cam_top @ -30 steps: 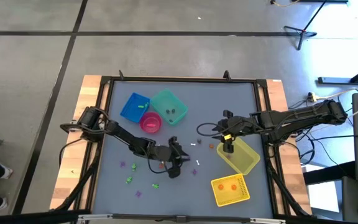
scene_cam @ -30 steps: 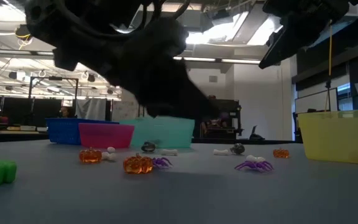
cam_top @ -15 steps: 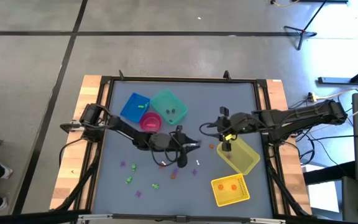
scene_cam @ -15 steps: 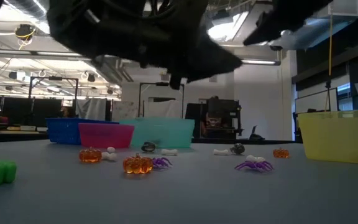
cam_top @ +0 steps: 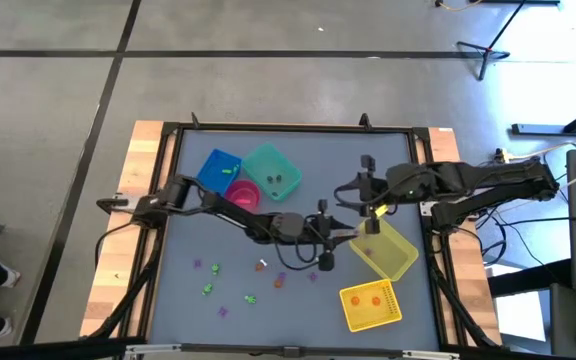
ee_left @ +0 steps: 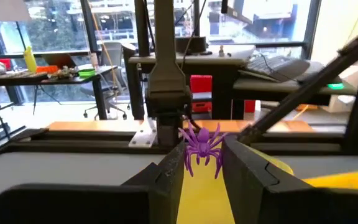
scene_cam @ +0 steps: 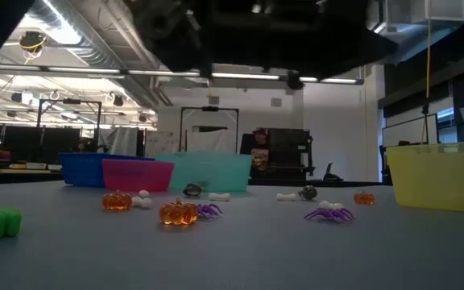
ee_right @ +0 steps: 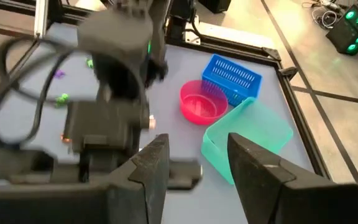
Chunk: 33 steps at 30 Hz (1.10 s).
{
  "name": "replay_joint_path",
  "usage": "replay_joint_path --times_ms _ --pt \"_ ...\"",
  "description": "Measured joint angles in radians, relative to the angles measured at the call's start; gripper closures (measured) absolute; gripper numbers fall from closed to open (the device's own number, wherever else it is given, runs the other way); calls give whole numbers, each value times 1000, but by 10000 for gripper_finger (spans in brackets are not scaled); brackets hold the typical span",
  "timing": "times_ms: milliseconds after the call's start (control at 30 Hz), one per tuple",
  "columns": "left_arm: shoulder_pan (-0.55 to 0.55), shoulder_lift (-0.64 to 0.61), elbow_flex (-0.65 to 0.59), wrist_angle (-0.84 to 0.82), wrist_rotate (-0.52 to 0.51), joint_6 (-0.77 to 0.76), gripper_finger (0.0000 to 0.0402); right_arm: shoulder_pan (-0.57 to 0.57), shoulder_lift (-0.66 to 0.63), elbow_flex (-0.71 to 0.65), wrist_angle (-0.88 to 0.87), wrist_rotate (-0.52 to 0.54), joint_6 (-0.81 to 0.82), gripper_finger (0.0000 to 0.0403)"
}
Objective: Sort Halloween decoration
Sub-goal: Put the purple spider toy into the yellow bin, then put the white bone toy into the red bin
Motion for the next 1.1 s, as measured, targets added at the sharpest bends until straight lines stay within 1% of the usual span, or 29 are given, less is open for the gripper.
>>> replay_joint_path --times_ms 167,367,433,567,733,833,1100 --pt "16 116 135 5 29 0 315 0 0 48 -35 0 0 242" --pt "24 215 232 -1 35 -4 314 0 1 48 -66 0 0 242" --pt "26 229 246 -9 36 -8 314 0 2 48 -83 0 0 242" --pt "28 229 253 -83 42 -52 314 0 2 48 -98 -1 0 242" --pt "29 229 253 -97 42 -80 311 0 2 48 -99 -1 1 242" --pt "33 229 253 -105 41 -133 294 0 2 48 -99 -1 1 242" --pt "34 229 253 -102 41 -138 227 0 2 48 -98 -1 1 242"
